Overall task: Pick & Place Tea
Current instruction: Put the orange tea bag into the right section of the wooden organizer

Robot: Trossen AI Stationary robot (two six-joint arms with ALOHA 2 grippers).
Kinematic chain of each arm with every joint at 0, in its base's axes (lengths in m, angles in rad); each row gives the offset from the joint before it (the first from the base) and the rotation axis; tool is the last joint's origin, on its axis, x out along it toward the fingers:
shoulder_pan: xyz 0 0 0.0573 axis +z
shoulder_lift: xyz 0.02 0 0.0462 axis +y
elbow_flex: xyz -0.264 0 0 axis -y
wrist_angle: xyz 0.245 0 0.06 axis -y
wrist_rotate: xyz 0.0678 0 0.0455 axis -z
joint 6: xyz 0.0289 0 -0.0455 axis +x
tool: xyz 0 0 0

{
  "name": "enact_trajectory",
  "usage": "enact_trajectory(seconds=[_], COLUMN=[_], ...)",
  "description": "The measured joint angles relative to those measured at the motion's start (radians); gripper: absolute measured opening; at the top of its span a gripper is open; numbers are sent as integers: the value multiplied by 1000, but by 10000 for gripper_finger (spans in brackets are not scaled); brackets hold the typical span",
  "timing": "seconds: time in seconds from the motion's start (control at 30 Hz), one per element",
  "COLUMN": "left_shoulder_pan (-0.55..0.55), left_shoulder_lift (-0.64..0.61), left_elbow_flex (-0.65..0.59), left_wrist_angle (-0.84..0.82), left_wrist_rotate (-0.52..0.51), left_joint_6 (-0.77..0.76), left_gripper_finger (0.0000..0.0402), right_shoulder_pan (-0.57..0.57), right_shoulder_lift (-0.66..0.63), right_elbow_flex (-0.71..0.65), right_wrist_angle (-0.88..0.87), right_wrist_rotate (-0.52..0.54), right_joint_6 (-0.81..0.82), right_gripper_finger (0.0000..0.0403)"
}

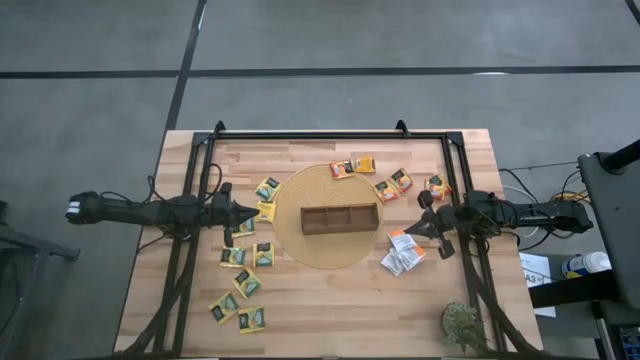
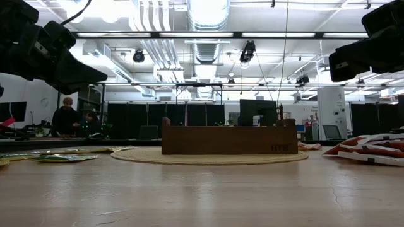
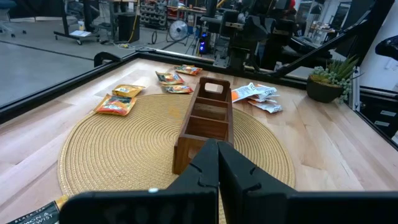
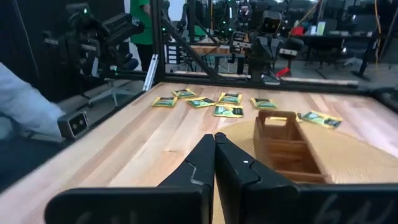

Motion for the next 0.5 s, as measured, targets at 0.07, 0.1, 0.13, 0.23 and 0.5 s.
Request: enact_trajectory(seconds=[0.07,0.1,0.13,0.23,0.5], left_shoulder_pan=[0,0,0,0,0], left_shoulder_lift=[0,0,0,0,0], left_elbow_flex=[0,0,0,0,0], left_wrist_angle=[0,0,0,0,0], left_wrist_rotate=[0,0,0,0,0], left_joint_6=[0,0,0,0,0], left_gripper_finger=[0,0,0,0,0], right_shoulder_pan=[0,0,0,0,0], right_shoulder_lift=[0,0,-2,0,0], right_elbow_flex=[0,0,0,0,0], right_wrist_angle=[28,37,40,57,387], right_wrist_rotate=[60,95,117,178,249], right_joint_6=[55,93,128,151,58], right_gripper_finger=[9,9,9,9,9])
